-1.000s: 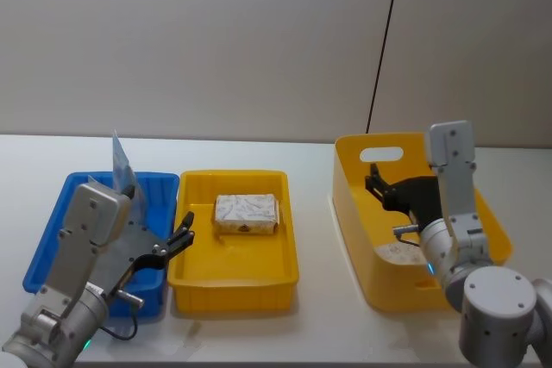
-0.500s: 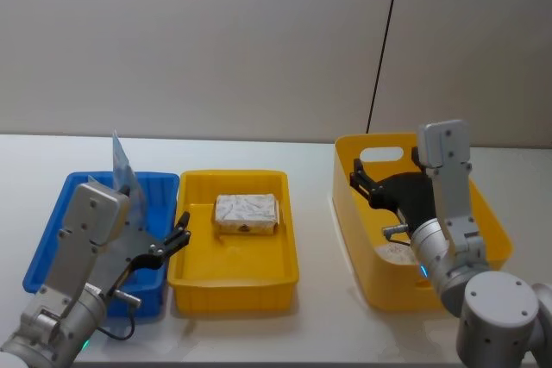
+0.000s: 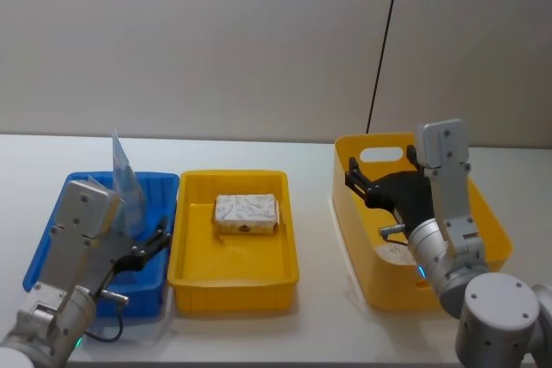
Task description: Bimanual collaborative sorting of washing and personal care products
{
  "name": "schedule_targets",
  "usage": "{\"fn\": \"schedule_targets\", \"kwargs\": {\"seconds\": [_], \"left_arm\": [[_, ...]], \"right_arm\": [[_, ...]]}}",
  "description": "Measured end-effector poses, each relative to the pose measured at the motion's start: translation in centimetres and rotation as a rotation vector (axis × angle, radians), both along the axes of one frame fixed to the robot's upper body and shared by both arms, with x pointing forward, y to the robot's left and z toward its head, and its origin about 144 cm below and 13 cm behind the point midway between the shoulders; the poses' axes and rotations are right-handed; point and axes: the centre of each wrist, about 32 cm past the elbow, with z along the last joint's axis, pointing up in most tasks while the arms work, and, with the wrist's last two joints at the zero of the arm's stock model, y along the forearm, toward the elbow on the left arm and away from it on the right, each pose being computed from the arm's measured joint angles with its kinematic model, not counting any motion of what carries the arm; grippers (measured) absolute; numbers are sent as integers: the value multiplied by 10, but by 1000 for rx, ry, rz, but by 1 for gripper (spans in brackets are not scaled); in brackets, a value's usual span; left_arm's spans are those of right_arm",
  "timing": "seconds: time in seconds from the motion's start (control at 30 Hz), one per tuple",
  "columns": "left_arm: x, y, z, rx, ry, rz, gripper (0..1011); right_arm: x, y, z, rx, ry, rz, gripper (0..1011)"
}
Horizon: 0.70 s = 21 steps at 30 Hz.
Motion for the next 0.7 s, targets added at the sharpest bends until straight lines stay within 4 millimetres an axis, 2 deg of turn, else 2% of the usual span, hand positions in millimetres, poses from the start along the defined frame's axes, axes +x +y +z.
{"fn": "schedule_targets", "kwargs": {"seconds": [0.7], "left_arm": [[35, 5, -16, -8, 105, 120, 1001]], "right_arm": [[-1, 1, 1, 3, -5, 8, 1004]]}}
